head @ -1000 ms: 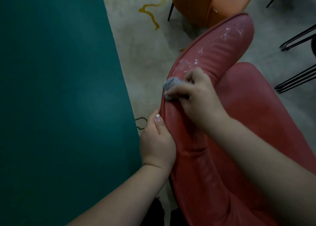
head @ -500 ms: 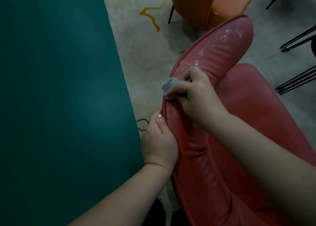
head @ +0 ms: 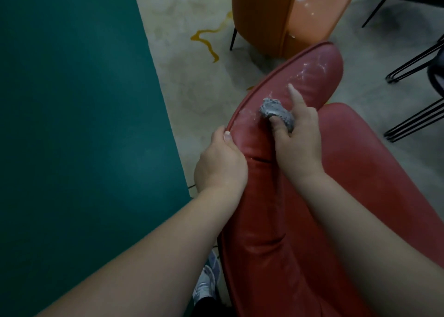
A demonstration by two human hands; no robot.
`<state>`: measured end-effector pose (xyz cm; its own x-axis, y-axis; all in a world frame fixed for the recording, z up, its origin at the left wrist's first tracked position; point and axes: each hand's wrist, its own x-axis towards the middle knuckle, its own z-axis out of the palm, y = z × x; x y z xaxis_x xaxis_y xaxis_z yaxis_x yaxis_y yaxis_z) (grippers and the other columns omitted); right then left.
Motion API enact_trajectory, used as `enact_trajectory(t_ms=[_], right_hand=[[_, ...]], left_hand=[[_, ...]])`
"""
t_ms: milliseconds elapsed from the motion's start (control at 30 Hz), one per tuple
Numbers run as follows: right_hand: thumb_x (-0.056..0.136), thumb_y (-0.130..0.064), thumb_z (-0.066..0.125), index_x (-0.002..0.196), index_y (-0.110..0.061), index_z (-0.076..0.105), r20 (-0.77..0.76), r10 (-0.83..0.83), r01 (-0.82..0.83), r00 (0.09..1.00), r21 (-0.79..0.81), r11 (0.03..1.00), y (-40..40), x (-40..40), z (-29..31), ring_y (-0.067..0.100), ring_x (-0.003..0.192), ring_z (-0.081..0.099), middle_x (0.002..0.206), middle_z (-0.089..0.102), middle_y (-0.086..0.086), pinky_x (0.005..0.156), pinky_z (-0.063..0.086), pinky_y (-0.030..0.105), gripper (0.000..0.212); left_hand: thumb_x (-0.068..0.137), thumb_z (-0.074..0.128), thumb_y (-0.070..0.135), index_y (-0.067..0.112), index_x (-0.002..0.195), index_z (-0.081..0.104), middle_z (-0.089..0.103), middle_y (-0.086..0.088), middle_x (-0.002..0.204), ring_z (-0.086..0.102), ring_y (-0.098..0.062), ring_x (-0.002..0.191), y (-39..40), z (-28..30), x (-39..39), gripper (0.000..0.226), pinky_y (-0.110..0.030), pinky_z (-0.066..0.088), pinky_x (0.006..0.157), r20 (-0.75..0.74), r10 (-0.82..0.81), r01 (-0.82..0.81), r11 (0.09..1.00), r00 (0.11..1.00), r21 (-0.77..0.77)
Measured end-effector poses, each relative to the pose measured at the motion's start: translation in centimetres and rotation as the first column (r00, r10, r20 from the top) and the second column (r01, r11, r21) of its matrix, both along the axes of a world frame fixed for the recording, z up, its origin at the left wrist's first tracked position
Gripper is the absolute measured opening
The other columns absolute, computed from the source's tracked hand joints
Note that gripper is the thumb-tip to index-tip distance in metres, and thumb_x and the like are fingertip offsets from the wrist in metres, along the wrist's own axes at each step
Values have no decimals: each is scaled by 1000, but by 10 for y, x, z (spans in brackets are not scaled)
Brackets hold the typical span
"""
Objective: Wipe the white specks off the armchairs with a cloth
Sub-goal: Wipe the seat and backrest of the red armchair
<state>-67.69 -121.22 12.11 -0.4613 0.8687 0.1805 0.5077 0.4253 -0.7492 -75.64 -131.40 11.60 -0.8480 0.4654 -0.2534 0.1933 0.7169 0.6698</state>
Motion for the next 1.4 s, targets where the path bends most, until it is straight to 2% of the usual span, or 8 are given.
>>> enact_trajectory(t_ms=[100,267,467,700,933,1133,1300,1400], right_hand=[[93,-21,57,139,-24,48,30,-18,19,999,-18,1000,8,-8,-1,16,94,48,105,42,2,97,40,29,47],[91,-19,60,130,-24,58,34,118,-119,992,33,992,-16,6,-4,24,93,52,101,45,4,87,47,49,39],[90,-24,61,125,-28,62,152,60,-66,987,31,997,41,-33,7,25,100,50,104,43,4,92,43,47,35],[80,-20,69,106,-25,74,187,533,-552,825,71,830,15,-8,14,30,87,52,92,42,0,75,48,47,27],[84,-19,69,102,-21,75,203,450,-465,869,28,885,46,-34,23,29,92,55,92,45,-1,86,47,39,19],[80,-22,73,98,-25,76,242,725,-737,645,-52,674,27,-25,31,27,86,56,89,50,5,75,49,43,18],[83,-15,71,101,-16,75,252,528,-550,811,21,835,77,-38,27,28,97,56,99,53,15,92,44,35,19],[81,-13,72,99,-13,76,188,652,-666,734,13,746,50,-23,25,21,88,54,92,50,9,84,44,22,19]], left_hand=[[102,28,36,32,141,42,64,-13,120,58,-37,107,0,-4,3,41,-37,42,83,-93,12,-9,1000,996,26],[94,37,52,32,150,24,57,-10,133,56,-33,115,-6,-5,6,61,-36,43,90,-114,-141,147,988,983,42],[68,58,71,32,148,20,48,-1,143,50,-22,126,-10,-4,3,97,-27,39,96,-67,-193,196,980,979,39],[64,63,69,24,133,39,65,-8,116,63,-31,103,-4,-4,5,86,-31,46,76,-69,-62,61,998,996,-18],[60,66,69,22,121,44,66,-8,104,65,-32,95,-4,-3,4,81,-30,47,71,-76,-28,26,999,997,-25],[55,62,69,22,121,43,67,-9,102,65,-33,95,-4,-3,5,84,-26,39,66,-85,-49,48,999,995,-8],[58,69,70,18,125,44,65,-10,109,63,-30,99,-5,-3,5,88,-28,45,74,-107,-37,37,999,994,2],[58,69,69,20,124,43,65,-9,108,63,-30,99,-5,-2,5,86,-26,43,72,-95,-41,40,999,995,-6]])
